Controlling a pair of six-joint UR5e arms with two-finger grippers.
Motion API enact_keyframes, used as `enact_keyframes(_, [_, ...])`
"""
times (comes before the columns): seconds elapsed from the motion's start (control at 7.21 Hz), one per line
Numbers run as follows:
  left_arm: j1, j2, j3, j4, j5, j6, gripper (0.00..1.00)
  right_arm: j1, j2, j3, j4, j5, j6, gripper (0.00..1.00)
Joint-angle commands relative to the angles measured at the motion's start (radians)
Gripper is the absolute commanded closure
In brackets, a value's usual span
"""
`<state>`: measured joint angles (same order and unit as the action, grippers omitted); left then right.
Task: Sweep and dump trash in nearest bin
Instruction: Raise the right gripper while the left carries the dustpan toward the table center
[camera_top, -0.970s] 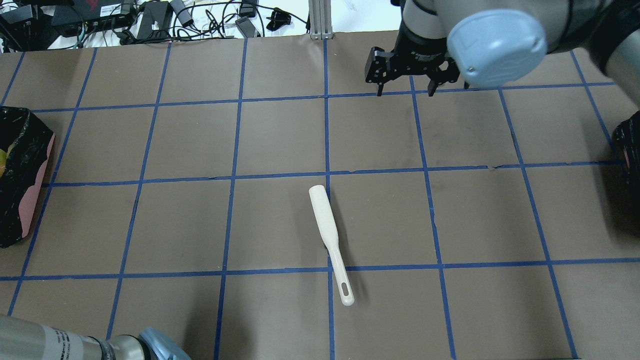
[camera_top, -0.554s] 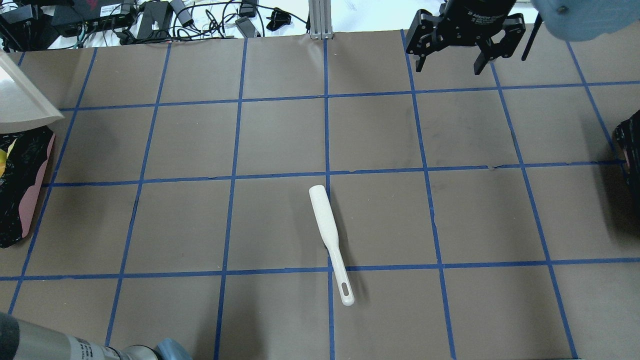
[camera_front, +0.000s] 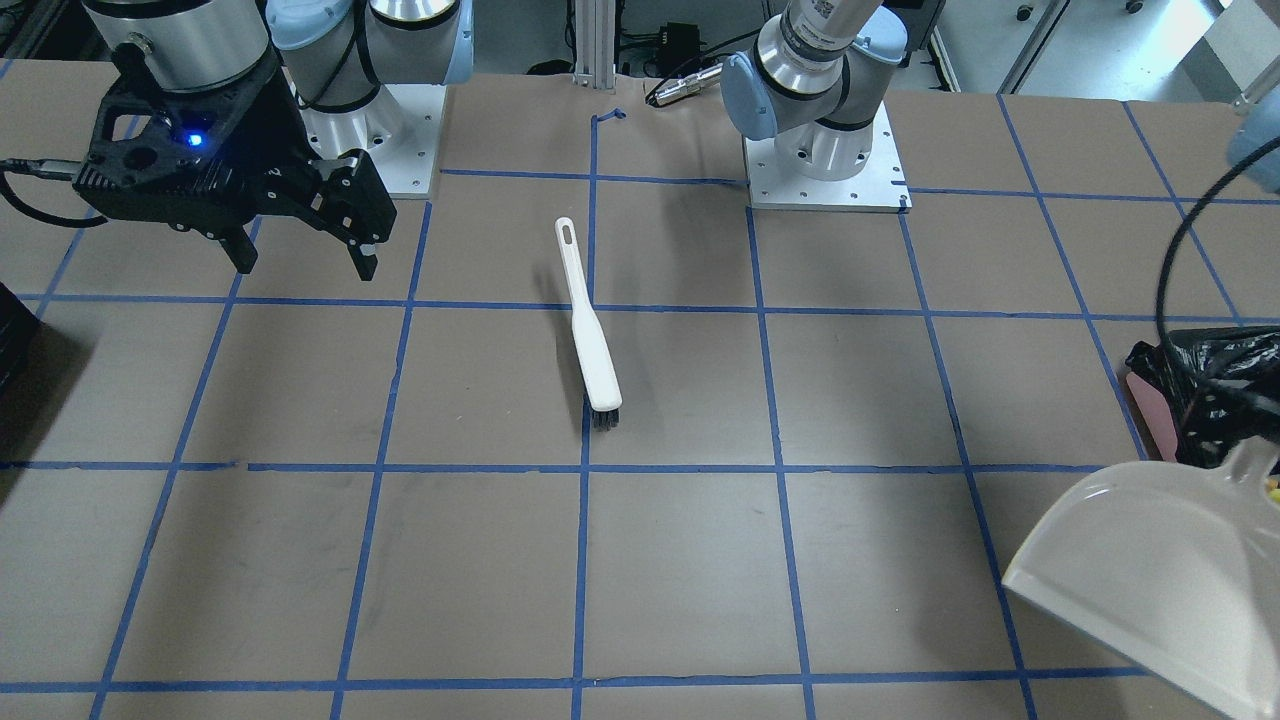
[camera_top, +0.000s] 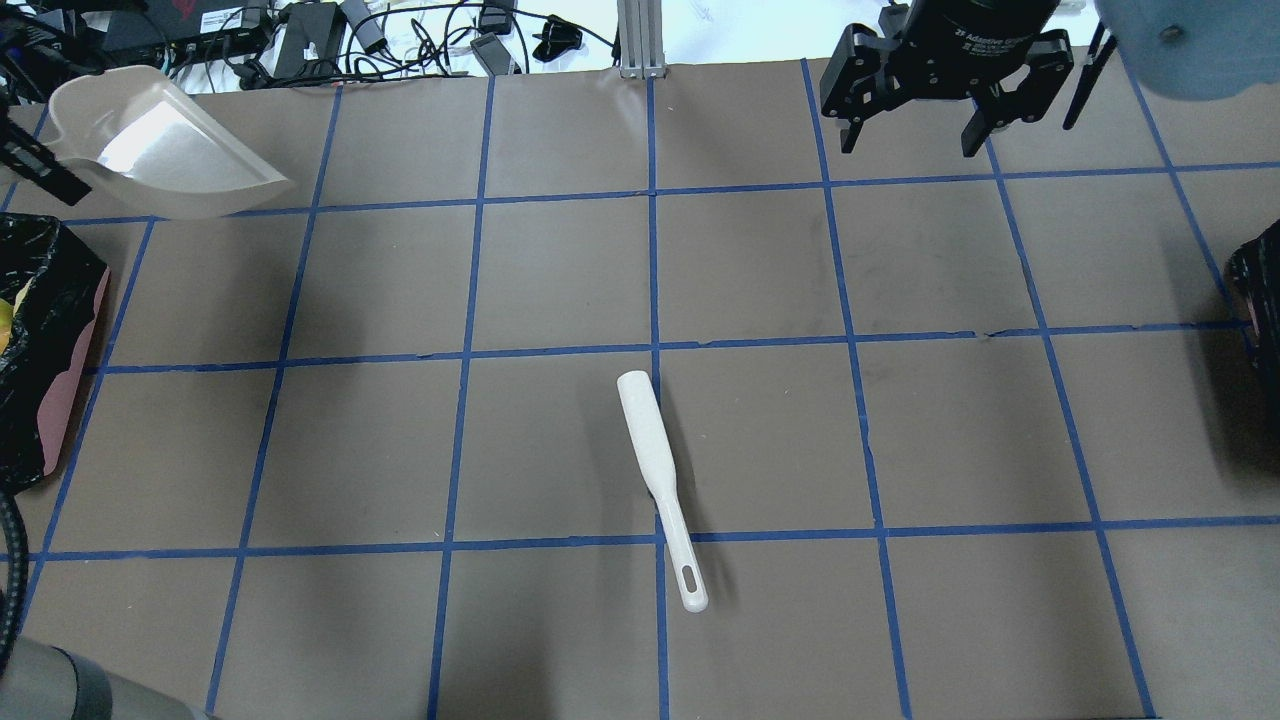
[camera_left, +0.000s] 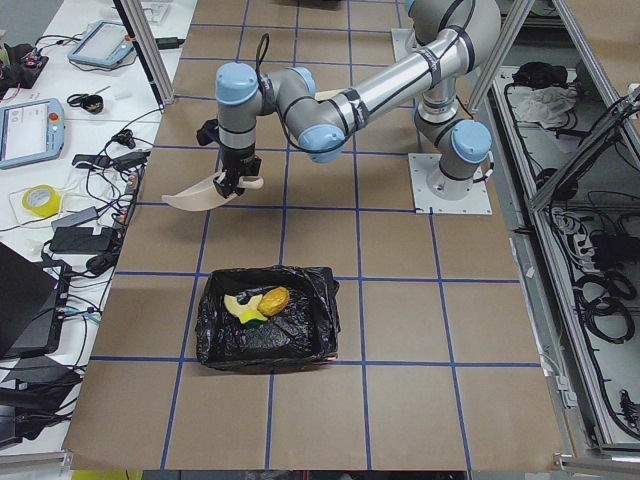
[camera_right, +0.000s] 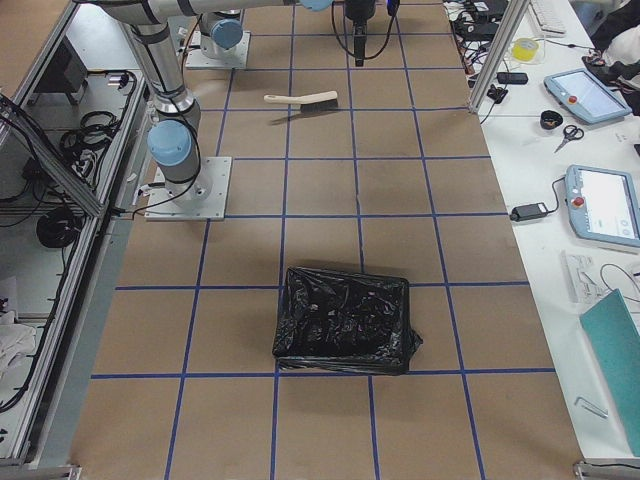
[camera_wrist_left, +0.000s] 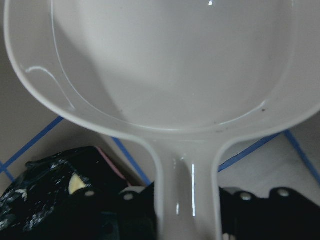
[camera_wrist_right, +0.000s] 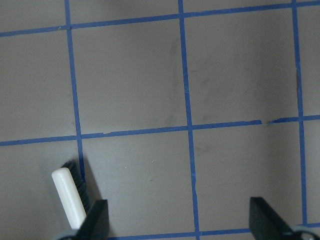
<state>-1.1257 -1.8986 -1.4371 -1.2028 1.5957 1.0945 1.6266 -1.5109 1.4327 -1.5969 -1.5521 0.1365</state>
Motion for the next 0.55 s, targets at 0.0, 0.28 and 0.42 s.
enact_keyframes(0.0, [-0.193,-0.007,-0.034,0.005,-0.003,-0.309,1.0,0.001,-0.002,0.015,-0.006,-0.015,-0.001,0.0])
enact_keyframes(0.28, [-0.352,-0.02,-0.081,0.089,-0.008,-0.543,1.0,-0.001,-0.002,0.015,-0.003,-0.149,-0.023,0.0])
enact_keyframes(0.42, [-0.397,-0.028,-0.101,0.095,-0.013,-0.664,1.0,-0.001,-0.003,0.014,-0.002,-0.137,-0.02,0.0])
